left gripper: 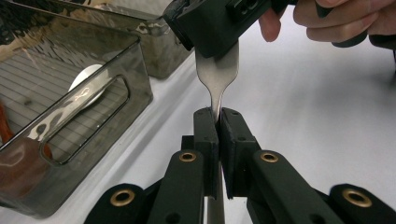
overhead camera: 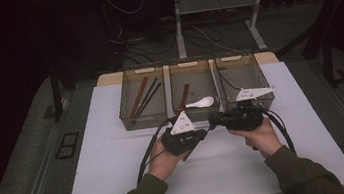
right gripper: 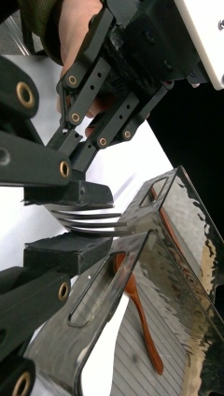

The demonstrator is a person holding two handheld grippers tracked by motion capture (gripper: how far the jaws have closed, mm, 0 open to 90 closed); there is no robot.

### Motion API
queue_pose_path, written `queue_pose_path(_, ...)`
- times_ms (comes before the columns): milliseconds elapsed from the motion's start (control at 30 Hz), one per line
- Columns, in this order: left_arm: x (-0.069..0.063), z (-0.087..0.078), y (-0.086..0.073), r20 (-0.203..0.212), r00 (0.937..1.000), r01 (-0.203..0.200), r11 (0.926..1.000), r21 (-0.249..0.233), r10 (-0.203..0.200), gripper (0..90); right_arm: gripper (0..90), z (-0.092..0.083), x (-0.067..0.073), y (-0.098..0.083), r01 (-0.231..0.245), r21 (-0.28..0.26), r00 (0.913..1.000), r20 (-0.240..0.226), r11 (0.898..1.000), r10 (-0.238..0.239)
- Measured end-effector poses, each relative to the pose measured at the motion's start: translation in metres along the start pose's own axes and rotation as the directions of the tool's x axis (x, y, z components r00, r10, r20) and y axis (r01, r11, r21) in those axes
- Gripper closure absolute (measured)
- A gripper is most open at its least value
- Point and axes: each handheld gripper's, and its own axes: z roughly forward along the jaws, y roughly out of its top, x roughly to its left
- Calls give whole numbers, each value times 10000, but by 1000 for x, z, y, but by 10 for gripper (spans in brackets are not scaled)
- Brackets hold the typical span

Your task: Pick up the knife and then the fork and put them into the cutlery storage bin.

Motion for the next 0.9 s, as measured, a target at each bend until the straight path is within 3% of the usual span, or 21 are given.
queue_pose_path(233, -1, 1, 1, 308, 9994, 174, 9995, -281, -165, 832, 784, -2, 1, 2, 101, -147, 9998, 200, 9998, -99)
queue_pose_path(367, -4, 2, 2, 729, 9972, 231, 9985, -499, -194, 761, 878, -2, 2, 4, 251, -200, 9989, 396, 9995, -243)
queue_pose_path(567, -1, 1, -1, 725, 9962, 529, 9965, -641, -482, 684, 881, 1, 2, 5, 353, -162, 9988, 333, 9992, -348)
queue_pose_path(900, 9, -18, -17, 545, 9948, 903, 9921, -870, -858, 457, 881, -12, -8, 10, 705, -81, 9950, 708, 9975, -697)
